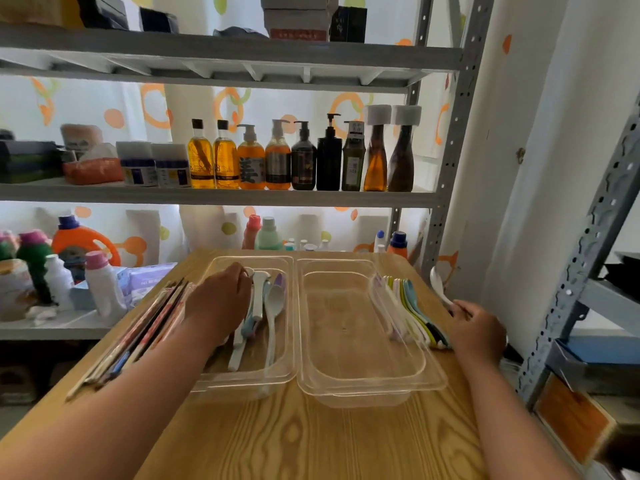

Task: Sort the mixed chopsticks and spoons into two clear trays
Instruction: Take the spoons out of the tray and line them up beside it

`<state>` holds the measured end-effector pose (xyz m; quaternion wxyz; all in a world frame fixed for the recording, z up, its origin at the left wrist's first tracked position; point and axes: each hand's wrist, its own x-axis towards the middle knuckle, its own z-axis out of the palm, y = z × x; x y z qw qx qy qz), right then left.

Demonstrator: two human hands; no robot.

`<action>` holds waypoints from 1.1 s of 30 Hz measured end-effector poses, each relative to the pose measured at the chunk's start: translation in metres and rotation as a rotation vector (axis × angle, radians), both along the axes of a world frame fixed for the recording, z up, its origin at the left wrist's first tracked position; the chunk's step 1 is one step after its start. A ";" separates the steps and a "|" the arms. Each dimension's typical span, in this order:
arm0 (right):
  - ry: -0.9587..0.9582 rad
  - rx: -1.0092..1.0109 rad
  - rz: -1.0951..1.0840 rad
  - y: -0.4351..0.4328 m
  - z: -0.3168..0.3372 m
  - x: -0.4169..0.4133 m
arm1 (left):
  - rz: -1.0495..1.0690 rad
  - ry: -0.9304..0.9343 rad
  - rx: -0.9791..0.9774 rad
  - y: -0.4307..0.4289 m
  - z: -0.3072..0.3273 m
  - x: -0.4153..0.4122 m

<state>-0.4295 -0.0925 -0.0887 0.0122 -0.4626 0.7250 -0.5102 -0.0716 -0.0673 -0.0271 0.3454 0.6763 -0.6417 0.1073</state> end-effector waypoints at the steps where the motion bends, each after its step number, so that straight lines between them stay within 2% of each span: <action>1: 0.003 0.011 -0.011 -0.001 0.000 -0.002 | -0.008 -0.012 -0.008 0.000 -0.002 0.000; 7: -0.014 0.121 0.036 -0.004 -0.010 -0.008 | -0.066 0.040 0.161 -0.003 -0.004 0.000; 11: -0.011 0.191 0.101 -0.003 -0.009 -0.006 | -0.099 0.007 0.108 0.002 -0.001 -0.001; 14: 0.028 0.249 0.105 -0.002 -0.007 -0.003 | -0.095 -0.047 0.167 0.001 -0.002 0.001; 21: 0.027 0.284 0.153 -0.004 -0.003 0.002 | -0.077 0.025 0.287 0.000 -0.003 -0.003; 33: 0.059 0.294 0.195 -0.004 0.003 0.008 | -0.070 0.056 0.351 -0.002 -0.004 0.003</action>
